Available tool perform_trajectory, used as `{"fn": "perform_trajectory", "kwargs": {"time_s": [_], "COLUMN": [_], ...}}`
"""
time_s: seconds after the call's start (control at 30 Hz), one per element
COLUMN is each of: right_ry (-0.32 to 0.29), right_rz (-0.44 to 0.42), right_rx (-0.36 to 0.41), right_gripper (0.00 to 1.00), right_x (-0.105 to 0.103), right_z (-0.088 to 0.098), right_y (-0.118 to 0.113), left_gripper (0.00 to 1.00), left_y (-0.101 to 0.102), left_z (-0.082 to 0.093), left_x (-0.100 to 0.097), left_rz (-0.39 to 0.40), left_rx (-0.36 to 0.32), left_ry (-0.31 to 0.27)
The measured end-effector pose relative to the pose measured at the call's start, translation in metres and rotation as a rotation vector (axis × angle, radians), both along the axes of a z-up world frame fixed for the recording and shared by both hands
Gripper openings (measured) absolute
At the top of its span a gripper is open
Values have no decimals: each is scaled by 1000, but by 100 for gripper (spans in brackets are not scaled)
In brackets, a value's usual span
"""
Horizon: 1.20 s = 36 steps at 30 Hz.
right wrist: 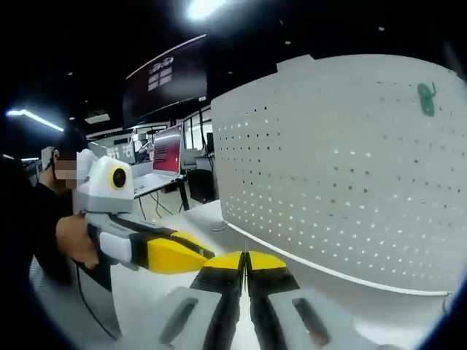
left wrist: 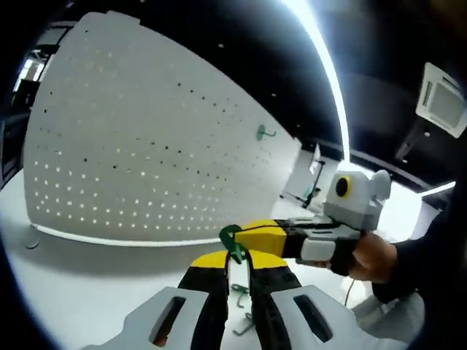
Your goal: Insert the hook assembly into the mounting plate slot until the hook locks in place.
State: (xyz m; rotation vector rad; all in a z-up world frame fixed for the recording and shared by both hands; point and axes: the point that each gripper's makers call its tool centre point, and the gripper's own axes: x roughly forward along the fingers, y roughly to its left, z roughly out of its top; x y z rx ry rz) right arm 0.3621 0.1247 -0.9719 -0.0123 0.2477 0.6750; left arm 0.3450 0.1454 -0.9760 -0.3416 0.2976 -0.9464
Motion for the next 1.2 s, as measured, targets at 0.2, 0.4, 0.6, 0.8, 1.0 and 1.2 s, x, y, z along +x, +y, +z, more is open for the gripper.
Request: {"fn": "perform_trajectory", "kwargs": {"time_s": [0.2, 0.4, 0.6, 0.8, 1.0, 1.2], "right_ry": [4, 11, 19, 33, 45, 57], "right_rz": [11, 25, 32, 28, 22, 22], "right_rx": [34, 44, 52, 76, 96, 113], "right_gripper": [0, 0, 0, 0, 0, 0], "right_x": [-4, -7, -8, -9, -9, -10], "right_z": [5, 5, 4, 5, 4, 4], "right_y": [6, 12, 15, 16, 15, 15], "left_gripper": [8, 8, 7, 6, 5, 4], "left_y": [-1, 0, 1, 2, 1, 2], "left_z": [0, 1, 2, 2, 3, 4], "left_x": [-1, 0, 0, 1, 0, 1], "left_rz": [3, 8, 12, 16, 14, 19], "left_rx": [0, 3, 4, 1, 5, 5], "left_ry": [1, -7, -11, -10, -18, -26]}}
